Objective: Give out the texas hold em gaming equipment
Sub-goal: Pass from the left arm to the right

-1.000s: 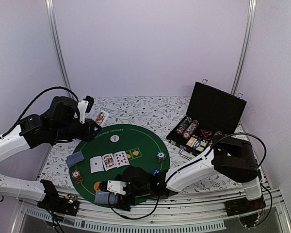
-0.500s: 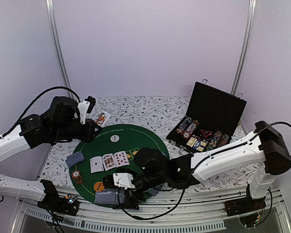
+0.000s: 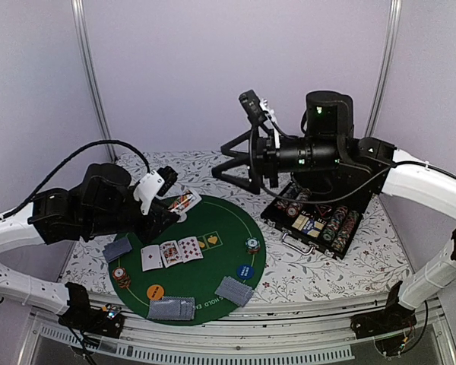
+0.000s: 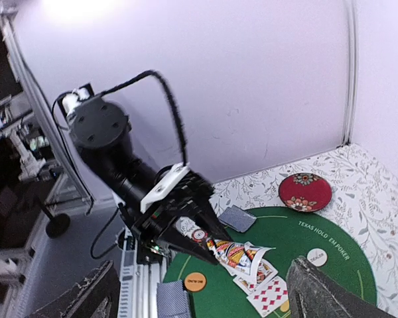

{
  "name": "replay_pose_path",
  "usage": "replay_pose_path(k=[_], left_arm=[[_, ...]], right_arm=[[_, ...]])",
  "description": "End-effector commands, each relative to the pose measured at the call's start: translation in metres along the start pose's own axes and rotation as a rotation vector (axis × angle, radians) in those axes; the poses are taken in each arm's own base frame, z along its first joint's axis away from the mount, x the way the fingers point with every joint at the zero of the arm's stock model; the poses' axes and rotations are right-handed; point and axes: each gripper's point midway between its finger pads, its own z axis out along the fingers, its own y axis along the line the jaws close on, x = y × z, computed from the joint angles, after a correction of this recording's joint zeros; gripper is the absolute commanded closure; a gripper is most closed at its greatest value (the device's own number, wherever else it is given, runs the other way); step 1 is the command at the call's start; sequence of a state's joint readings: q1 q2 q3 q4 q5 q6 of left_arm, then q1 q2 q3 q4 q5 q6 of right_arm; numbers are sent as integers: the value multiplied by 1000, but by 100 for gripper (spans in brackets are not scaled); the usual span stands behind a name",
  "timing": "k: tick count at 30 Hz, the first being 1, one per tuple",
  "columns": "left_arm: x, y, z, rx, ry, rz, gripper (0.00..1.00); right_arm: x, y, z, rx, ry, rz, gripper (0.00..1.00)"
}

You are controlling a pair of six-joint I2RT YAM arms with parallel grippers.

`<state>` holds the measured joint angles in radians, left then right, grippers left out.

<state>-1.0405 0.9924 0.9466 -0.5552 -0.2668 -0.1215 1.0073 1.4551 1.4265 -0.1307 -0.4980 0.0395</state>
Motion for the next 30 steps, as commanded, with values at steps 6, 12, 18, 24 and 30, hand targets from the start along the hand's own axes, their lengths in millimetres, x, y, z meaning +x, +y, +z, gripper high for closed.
replay_pose_path(k=[6, 12, 18, 24, 30], left_arm=[[-24, -17, 0, -98, -98, 229, 70], [-25, -29, 2, -90, -116, 286, 70], [-24, -34, 0, -67, -132, 304, 70], [-24, -33, 1, -87, -127, 317, 70], [-27, -31, 0, -102, -135, 313, 70]], right_arm=[[41, -27, 31, 8, 201, 433, 17], [55, -27, 47, -44, 241, 464, 21], [62, -30, 52, -49, 259, 449, 34], [64, -24, 53, -88, 268, 456, 76], [72, -25, 52, -78, 313, 468, 97]])
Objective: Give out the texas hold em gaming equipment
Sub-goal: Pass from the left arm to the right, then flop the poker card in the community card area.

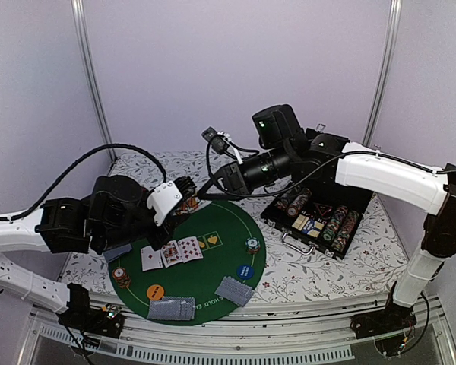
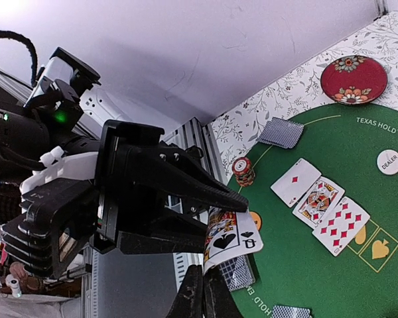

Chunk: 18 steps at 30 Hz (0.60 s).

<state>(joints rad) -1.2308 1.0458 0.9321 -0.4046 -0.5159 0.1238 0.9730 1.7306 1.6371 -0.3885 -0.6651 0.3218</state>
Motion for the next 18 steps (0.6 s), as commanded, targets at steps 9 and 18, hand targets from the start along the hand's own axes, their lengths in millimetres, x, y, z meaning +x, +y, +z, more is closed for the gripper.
replay_pose_path(k=[9, 18], left_arm=[[7, -3, -8, 27, 6, -160, 2], [53, 75, -27, -89, 144, -699, 2]], right_arm=[[-16, -25, -33, 262, -57, -292, 99], [28, -130, -6, 703, 140, -1233, 99]])
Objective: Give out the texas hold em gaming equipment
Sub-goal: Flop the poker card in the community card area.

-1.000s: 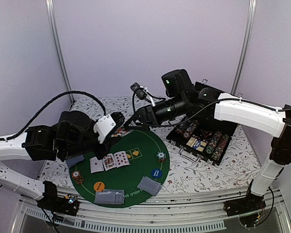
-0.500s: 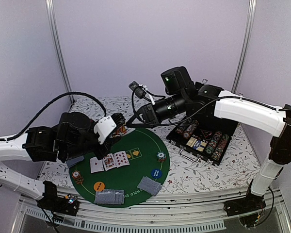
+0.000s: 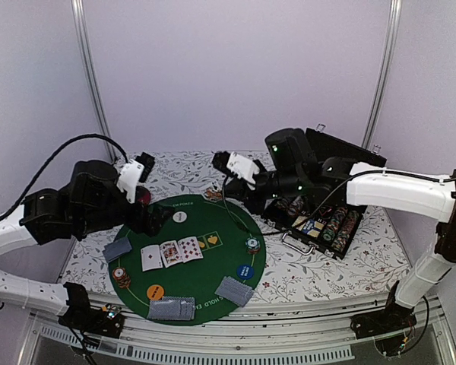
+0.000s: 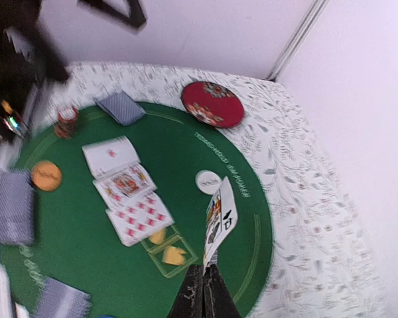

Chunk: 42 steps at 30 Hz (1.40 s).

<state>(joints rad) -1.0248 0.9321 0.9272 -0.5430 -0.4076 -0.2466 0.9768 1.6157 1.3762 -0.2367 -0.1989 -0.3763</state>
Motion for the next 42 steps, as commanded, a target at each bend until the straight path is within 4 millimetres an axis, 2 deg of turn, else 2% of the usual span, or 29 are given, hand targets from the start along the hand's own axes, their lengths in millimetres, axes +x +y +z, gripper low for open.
replay_pose_path(k=[1, 2, 4, 8, 11, 16, 25, 33, 42], left_arm=[[15, 35, -10, -38, 103, -271, 2], [20, 42, -8, -61, 127, -288, 2], [32, 53, -4, -115, 176, -301, 2], [43, 64, 1, -161, 216, -301, 2], [40, 63, 3, -147, 197, -296, 2], [38, 68, 1, -157, 186, -283, 2], [35, 72, -2, -163, 176, -274, 2], [33, 72, -6, -157, 167, -276, 2], [32, 71, -6, -153, 172, -272, 2]], right_arm=[[48, -14, 46, 205, 92, -682, 99], [65, -8, 59, 188, 115, -761, 98], [84, -2, 78, 165, 143, -917, 99], [115, 0, 106, 156, 194, -1112, 99], [140, 11, 120, 85, 231, -1208, 98], [168, 28, 129, 2, 299, -1268, 98], [183, 54, 141, -104, 364, -1252, 98], [181, 50, 145, -119, 429, -1153, 98], [189, 51, 136, -131, 481, -1068, 98]])
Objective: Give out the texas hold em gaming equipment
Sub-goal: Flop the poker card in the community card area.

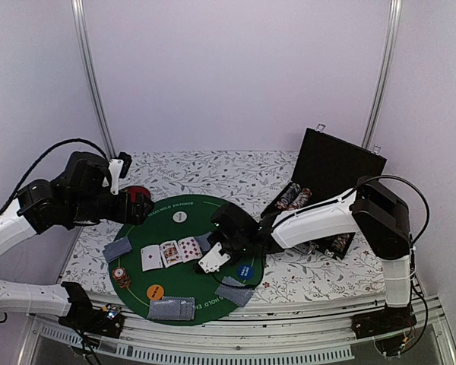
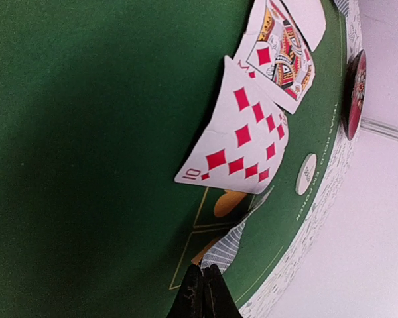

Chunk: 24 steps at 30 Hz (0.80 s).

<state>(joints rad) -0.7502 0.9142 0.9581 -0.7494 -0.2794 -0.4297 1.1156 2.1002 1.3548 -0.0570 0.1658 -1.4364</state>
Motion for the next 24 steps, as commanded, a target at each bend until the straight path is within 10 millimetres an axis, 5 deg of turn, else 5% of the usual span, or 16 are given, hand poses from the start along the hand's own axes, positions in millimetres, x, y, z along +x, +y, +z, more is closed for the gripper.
replay_pose_path(k=[1, 11, 17, 21, 24], left_arm=[[-1, 3, -3, -5, 4, 10, 2], [-2, 5, -5, -14, 4, 17, 2], [-4, 5, -7, -10, 2, 19, 2], [-4, 5, -7, -7, 1, 16, 2], [0, 2, -6, 6, 13, 3, 2]], right_arm=[[3, 18, 2, -71, 23, 45, 98], [-4, 23, 1, -108, 26, 90, 97], [-13, 14, -5, -86, 2, 115, 79], [-27, -11, -23, -31, -51, 168, 61], [-40, -54, -58, 65, -149, 285, 46]])
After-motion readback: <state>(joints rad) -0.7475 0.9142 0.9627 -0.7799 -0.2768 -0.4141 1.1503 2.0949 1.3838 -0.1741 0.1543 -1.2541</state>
